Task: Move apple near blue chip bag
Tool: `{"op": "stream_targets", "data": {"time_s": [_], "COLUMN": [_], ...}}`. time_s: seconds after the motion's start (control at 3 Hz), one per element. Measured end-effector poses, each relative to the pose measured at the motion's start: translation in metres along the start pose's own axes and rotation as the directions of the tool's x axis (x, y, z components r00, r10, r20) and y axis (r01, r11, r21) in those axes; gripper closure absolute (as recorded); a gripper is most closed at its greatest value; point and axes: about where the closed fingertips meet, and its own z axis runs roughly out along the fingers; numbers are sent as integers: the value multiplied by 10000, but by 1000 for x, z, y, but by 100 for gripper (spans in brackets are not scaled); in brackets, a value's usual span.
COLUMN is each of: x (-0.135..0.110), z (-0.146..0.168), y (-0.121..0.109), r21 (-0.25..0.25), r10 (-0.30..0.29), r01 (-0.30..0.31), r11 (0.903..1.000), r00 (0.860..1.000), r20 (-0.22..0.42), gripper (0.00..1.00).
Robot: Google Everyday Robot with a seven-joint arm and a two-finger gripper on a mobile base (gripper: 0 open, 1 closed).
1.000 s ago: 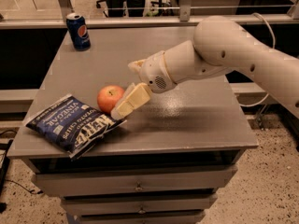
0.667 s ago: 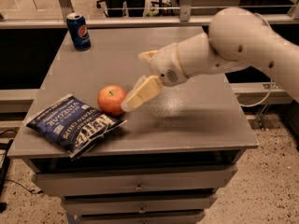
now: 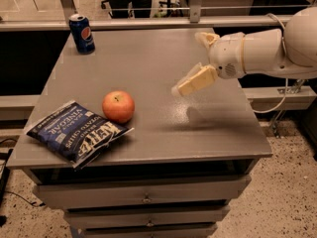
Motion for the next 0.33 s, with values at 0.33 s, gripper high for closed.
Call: {"op": "stream_targets", "data": {"time_s": [0.33], "x": [-2], "z": [6], "y": [6], "r21": [-167], "r10": [60], "r01": [-61], "r11": [9998], "r00": [10000], "r20": [-44], "gripper": [0]}}
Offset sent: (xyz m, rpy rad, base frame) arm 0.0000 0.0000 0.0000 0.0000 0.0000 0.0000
